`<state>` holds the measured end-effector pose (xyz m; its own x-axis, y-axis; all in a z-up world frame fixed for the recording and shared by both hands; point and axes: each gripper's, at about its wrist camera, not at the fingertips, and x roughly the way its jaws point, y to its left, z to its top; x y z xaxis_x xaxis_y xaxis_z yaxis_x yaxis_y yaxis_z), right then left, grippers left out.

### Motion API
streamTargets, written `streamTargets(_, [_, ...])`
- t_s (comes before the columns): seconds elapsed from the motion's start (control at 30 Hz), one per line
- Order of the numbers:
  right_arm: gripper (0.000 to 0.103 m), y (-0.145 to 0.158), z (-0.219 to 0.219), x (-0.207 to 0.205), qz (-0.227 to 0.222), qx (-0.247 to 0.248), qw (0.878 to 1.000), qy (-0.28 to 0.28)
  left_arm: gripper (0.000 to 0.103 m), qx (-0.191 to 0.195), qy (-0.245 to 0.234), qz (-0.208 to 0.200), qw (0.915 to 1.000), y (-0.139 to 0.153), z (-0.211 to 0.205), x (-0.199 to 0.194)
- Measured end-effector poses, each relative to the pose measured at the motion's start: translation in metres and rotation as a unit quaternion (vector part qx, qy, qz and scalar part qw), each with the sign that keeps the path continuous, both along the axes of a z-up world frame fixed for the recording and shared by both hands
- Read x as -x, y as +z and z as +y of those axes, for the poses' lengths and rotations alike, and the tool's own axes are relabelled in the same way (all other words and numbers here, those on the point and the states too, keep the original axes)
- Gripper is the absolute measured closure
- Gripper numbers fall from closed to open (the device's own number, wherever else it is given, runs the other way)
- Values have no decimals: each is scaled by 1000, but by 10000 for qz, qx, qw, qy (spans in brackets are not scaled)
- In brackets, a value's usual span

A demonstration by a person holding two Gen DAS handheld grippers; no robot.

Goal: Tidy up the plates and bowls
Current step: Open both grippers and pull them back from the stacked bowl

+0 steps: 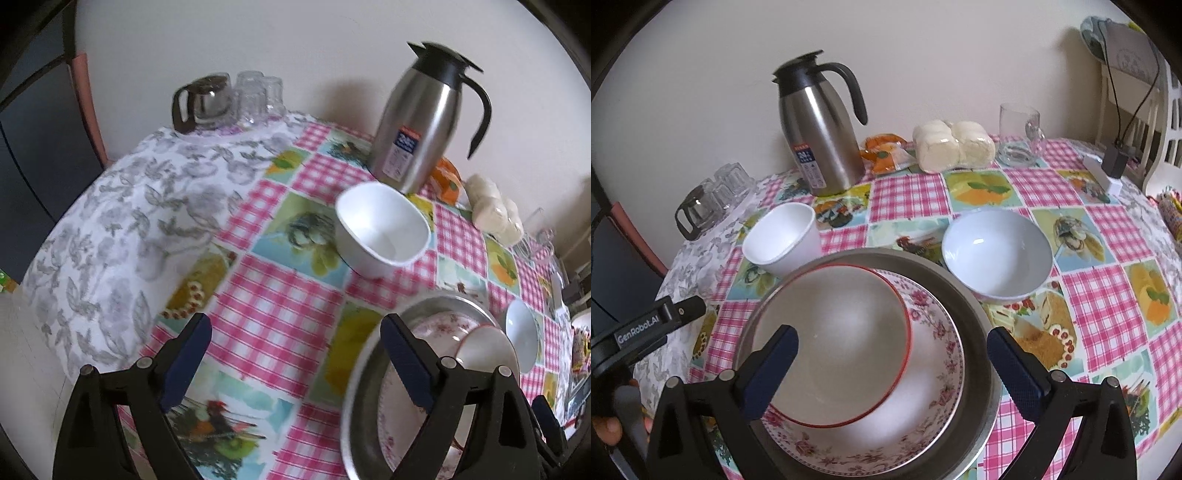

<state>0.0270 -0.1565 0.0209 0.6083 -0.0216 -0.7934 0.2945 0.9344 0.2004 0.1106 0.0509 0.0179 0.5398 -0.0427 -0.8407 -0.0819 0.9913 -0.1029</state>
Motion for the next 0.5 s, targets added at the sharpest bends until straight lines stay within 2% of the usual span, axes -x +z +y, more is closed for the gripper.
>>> streamTargets(0.2, [0, 7, 13, -2, -213, -3, 9996, 162, 10, 94, -28, -193, 9998, 8, 15, -6])
streamTargets(0.5, [0, 11, 26, -5, -347, -44, 9989, 301, 10, 247, -148, -321, 9991, 5, 24, -19])
